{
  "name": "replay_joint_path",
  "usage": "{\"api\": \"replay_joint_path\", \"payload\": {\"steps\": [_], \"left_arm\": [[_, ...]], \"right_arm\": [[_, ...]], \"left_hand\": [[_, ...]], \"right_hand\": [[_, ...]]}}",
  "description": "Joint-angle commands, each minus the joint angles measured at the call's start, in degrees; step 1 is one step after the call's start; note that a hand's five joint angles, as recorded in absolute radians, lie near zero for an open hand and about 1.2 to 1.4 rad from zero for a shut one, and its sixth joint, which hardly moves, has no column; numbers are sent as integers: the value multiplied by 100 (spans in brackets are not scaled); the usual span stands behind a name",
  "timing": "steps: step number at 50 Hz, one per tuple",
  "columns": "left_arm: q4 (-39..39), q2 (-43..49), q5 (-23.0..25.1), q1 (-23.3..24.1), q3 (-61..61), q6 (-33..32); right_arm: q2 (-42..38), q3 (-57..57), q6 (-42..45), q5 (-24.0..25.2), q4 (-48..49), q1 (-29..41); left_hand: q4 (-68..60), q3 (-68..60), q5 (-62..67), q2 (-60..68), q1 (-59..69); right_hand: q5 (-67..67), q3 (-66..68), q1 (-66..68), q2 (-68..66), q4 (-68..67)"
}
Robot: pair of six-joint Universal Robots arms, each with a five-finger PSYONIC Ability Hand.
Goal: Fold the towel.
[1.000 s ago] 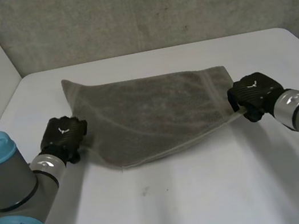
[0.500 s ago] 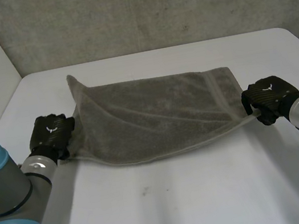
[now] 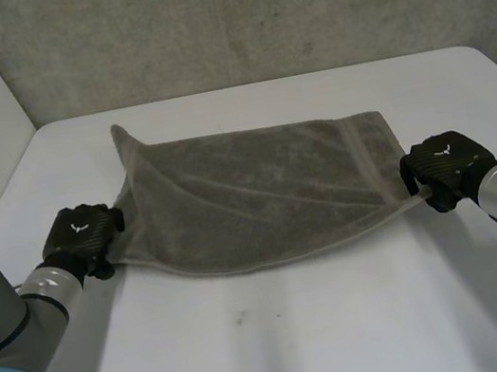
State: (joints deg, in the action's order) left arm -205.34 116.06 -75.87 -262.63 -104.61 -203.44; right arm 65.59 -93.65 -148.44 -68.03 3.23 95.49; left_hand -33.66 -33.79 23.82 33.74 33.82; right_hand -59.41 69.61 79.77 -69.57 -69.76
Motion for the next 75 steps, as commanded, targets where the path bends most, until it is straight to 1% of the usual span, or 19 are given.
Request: {"api": "replay_joint_path", "payload": {"steps": [1,11,15,17,18,28,32,37,40,42,46,51,57,62,64,65,67,70,75], "left_arm": [[2,268,10,19,284,331],[-15,629,-7,37,679,358],[-33,708,-60,28,758,331],[-59,673,-77,19,758,322],[-59,673,-77,19,758,322],[134,-669,-42,10,-40,244],[354,-1305,-42,10,-367,-73],[1362,-2489,-42,-7,-954,-1344],[1699,-2764,-42,-42,-1096,-1725],[2302,-3262,-42,-86,-1315,-2364],[2850,-3634,-16,-77,-1439,-2666],[3184,-3810,37,-42,-1553,-2719],[2630,-3291,160,-34,-1360,-2710],[1628,-2263,432,2,-815,-2692],[1060,-1467,467,28,-221,-2657],[1057,-1463,468,28,-217,-2657],[733,-632,459,150,517,-2596],[662,-259,459,195,934,-2552],[635,1065,441,221,2477,-2332]], "right_arm": [[-37,-39,17,0,64,4],[-108,-30,25,-9,107,-4],[-99,-21,25,-18,160,-22],[-99,-13,25,-18,160,-22],[-90,-13,25,-18,160,-22],[103,49,43,-44,-6,-22],[410,75,340,9,-698,-31],[612,-21,1112,-44,-1568,-171],[840,-152,1631,-97,-2183,-285],[1050,-231,1834,-97,-2500,-312],[1727,-381,2222,-36,-3274,-382],[1949,-294,2380,9,-3505,-558],[1800,-74,2398,70,-3153,-611],[449,644,2031,-9,-2232,-410],[142,899,1777,-26,-2039,-278],[139,901,1774,-26,-2037,-277],[-474,1522,1363,-166,-1643,-32],[-1019,2068,1143,-368,-1257,127],[-1644,2745,914,-614,-598,373]], "left_hand": [[-531,-519,516,524,516],[-1103,-1091,1088,1096,1088],[-2197,-2184,2181,2189,2182],[-4252,-4240,4237,4245,4237],[-4266,-4253,4250,4258,4250],[-4634,-4621,4618,4626,4618],[-4634,-4621,4618,4626,4618],[-4634,-4621,4618,4626,4618],[-4634,-4621,4618,4626,4618],[-4634,-4621,4618,4626,4618],[-4634,-4621,4618,4626,4618],[-4634,-4621,4618,4626,4618],[-4634,-4621,4618,4626,4618],[-4634,-4621,4618,4626,4618],[-4634,-4621,4618,4626,4618],[-4634,-4621,4618,4626,4618],[-4634,-4621,4618,4626,4618],[-4634,-4621,4618,4626,4618],[-4634,-4621,4618,4626,4618]], "right_hand": [[-1059,1039,23,-1043,-1024],[-1059,1039,23,-1043,-1024],[-1059,1039,23,-1043,-1024],[-1059,1039,23,-1043,-1024],[-1059,1039,23,-1043,-1024],[-1059,1039,23,-1043,-1024],[-1059,1039,23,-1043,-1024],[-1059,1039,23,-1043,-1024],[-1059,1039,23,-1043,-1024],[-1059,1039,23,-1043,-1024],[-1059,1039,23,-1043,-1024],[-1059,1039,23,-1043,-1024],[-1059,1039,23,-1043,-1024],[-1059,1039,23,-1043,-1024],[-1059,1039,23,-1043,-1024],[-1059,1039,23,-1043,-1024],[-1059,1039,23,-1043,-1024],[-1059,1039,23,-1043,-1024],[-1059,1039,23,-1043,-1024]]}}
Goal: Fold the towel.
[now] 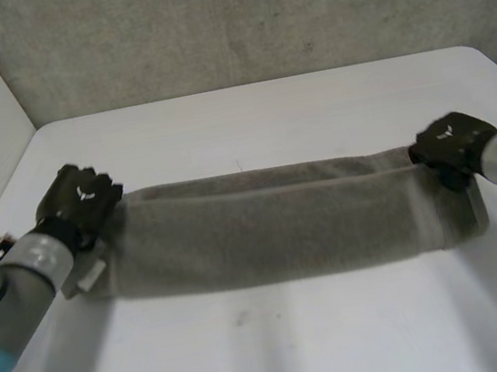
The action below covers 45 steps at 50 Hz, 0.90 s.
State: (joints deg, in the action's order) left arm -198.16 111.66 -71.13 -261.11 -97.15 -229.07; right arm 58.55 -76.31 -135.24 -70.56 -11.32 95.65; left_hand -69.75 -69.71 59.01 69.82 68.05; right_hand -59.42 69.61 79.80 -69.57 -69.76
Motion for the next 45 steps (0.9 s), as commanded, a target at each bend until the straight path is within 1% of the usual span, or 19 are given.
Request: {"api": "replay_joint_path", "payload": {"steps": [1,5,18,19,20,21,22,25,26,28,34,36,37,38,39,41,42,44,45], "left_arm": [[-82,1508,-32,69,1734,231],[-38,2183,-50,86,2593,363],[-29,3080,20,86,3640,468],[-38,3177,12,86,3711,468],[-38,3178,12,86,3712,468],[-38,3239,12,86,3755,468],[-47,3240,-23,95,3764,477],[-56,3231,-24,104,3756,521],[-73,3205,-24,130,3756,591],[-82,3169,-24,148,3764,715],[-82,2686,-59,148,3712,1374],[-3,2328,-146,95,3572,1802],[-3,2326,-147,95,3571,1804],[41,2108,-173,69,3441,2065],[41,2106,-173,69,3439,2068],[120,1529,-138,34,3002,2671],[120,1526,-138,34,3000,2674],[138,1080,-120,-19,2589,3182],[138,1078,-120,-19,2587,3184]], "right_arm": [[-1107,1196,-459,-466,1094,411],[-1372,1434,-494,-642,1421,455],[-2050,2129,-485,-722,1747,473],[-2119,2208,-477,-731,1747,481],[-2120,2208,-477,-731,1747,481],[-2172,2243,-451,-740,1747,499],[-2216,2252,-450,-749,1747,525],[-2190,2252,-459,-757,1773,613],[-2190,2252,-459,-757,1773,613],[-2059,2261,-503,-766,1861,640],[-1584,2094,-582,-810,2107,640],[-1156,1823,-748,-854,2099,622],[-1153,1822,-749,-854,2099,622],[-918,1622,-845,-845,2099,596],[-681,1385,-915,-837,2081,596],[-409,1156,-960,-828,2064,587],[-171,910,-960,-810,2037,578],[40,655,-951,-810,1976,578],[234,427,-960,-793,1889,578]], "left_hand": [[-1025,-1029,1099,1018,1195],[-1025,-1029,1099,1018,1195],[-1025,-1029,1099,1018,1195],[-1025,-1029,1099,1018,1195],[-1025,-1029,1099,1018,1195],[821,817,-747,-828,-651],[5669,5665,-5595,-5676,-5499],[5550,5545,-5476,-5557,-5380],[5975,5971,-5901,-5982,-5805],[5975,5971,-5901,-5982,-5805],[5975,5971,-5901,-5982,-5805],[5975,5971,-5901,-5982,-5805],[5975,5971,-5901,-5982,-5805],[5975,5971,-5901,-5982,-5805],[5975,5971,-5901,-5982,-5805],[5975,5971,-5901,-5982,-5805],[5975,5971,-5901,-5982,-5805],[5975,5971,-5901,-5982,-5805],[5975,5971,-5901,-5982,-5805]], "right_hand": [[-1058,1039,20,-1043,-1024],[-1058,1039,20,-1043,-1024],[-1058,1039,20,-1043,-1024],[-531,512,-506,-516,-497],[-526,506,-512,-511,-492],[5519,-5539,-6557,5534,5553],[5942,-5961,-6980,5957,5976],[5942,-5961,-6980,5957,5976],[5942,-5961,-6980,5957,5976],[5942,-5961,-6980,5957,5976],[5942,-5961,-6980,5957,5976],[5942,-5961,-6980,5957,5976],[5942,-5961,-6980,5957,5976],[5942,-5961,-6980,5957,5976],[5942,-5961,-6980,5957,5976],[5942,-5961,-6980,5957,5976],[5942,-5961,-6980,5957,5976],[5942,-5961,-6980,5957,5976],[5942,-5961,-6980,5957,5976]]}}
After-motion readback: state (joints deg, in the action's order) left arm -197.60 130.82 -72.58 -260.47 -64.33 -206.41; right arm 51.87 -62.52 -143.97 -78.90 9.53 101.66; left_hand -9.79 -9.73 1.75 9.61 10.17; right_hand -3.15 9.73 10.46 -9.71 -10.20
